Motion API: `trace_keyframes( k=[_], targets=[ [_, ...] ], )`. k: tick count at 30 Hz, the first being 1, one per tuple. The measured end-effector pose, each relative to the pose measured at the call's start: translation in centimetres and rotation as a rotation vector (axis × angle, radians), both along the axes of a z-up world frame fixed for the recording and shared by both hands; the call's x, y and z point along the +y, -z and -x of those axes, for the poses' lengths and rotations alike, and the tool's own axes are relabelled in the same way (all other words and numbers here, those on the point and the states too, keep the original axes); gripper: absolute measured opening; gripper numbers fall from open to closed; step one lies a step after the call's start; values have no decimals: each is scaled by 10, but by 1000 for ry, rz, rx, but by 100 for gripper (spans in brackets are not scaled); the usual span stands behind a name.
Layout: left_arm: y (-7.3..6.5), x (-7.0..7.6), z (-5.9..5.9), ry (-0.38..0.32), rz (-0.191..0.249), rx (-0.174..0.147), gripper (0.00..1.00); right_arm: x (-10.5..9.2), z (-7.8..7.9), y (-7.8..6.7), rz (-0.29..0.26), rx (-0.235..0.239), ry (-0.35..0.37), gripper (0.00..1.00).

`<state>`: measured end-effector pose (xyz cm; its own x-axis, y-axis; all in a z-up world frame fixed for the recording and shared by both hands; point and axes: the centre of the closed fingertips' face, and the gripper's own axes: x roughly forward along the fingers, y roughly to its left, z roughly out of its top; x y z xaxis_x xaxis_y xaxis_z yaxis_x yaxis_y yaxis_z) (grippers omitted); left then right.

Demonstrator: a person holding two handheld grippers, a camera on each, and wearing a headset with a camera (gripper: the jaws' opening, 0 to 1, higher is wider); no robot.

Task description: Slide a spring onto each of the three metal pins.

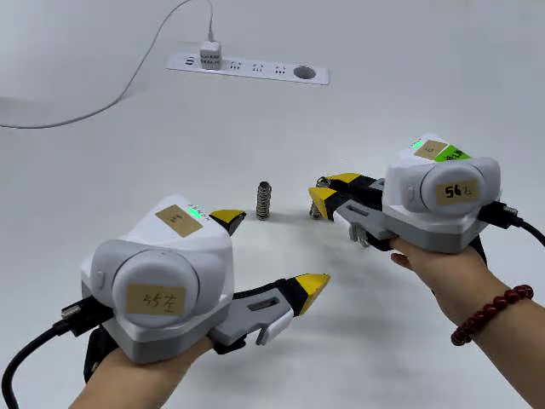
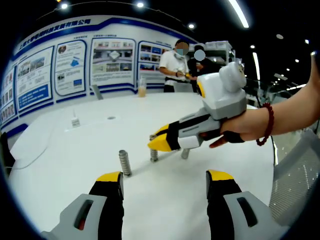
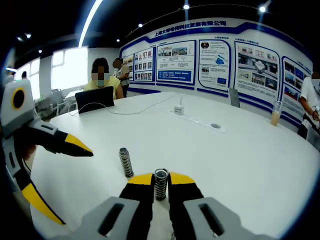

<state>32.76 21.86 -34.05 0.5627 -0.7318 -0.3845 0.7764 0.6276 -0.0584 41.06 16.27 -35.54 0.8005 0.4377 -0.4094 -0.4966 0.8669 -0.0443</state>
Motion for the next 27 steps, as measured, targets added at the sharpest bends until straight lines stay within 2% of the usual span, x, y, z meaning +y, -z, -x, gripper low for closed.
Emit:
trace_keyframes(
  k=[5, 16, 24, 27],
  targets=[
    [-2, 0, 0, -7, 18, 10, 67, 0, 1, 3, 1, 12, 0, 12],
    [-1, 1, -1, -9, 24, 18, 66, 1, 4, 6, 3, 32, 0, 12],
    [-2, 0, -1, -6, 20, 9, 66, 0, 6, 7, 3, 40, 1, 12],
    [-2, 1, -2, -9, 17, 4, 66, 0, 7, 4, -13, 40, 5, 13]
  ],
)
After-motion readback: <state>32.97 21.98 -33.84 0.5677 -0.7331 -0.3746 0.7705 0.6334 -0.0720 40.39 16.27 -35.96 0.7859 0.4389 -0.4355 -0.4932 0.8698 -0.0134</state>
